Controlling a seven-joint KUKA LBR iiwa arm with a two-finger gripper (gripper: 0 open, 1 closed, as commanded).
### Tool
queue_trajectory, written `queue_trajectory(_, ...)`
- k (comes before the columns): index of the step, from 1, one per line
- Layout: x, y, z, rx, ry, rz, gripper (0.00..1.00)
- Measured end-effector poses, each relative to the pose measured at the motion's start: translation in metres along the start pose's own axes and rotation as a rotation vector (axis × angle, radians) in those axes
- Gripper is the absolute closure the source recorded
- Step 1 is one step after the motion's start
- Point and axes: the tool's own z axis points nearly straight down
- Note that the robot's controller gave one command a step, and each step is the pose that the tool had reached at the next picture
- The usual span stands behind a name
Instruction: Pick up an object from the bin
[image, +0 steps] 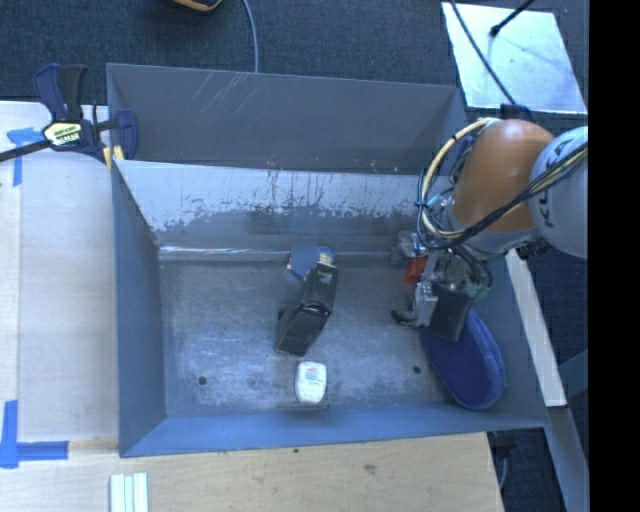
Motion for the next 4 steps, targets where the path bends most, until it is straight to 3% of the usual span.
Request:
queue_trajectory(1, 0.0281, -0.0297, -0.0049, -0.003, -0.007, 0.082, 0.00)
queue_trajectory(4, 0.0254, -0.0281, -0.0064, -0.005, -0.013, 0.077, 0.00)
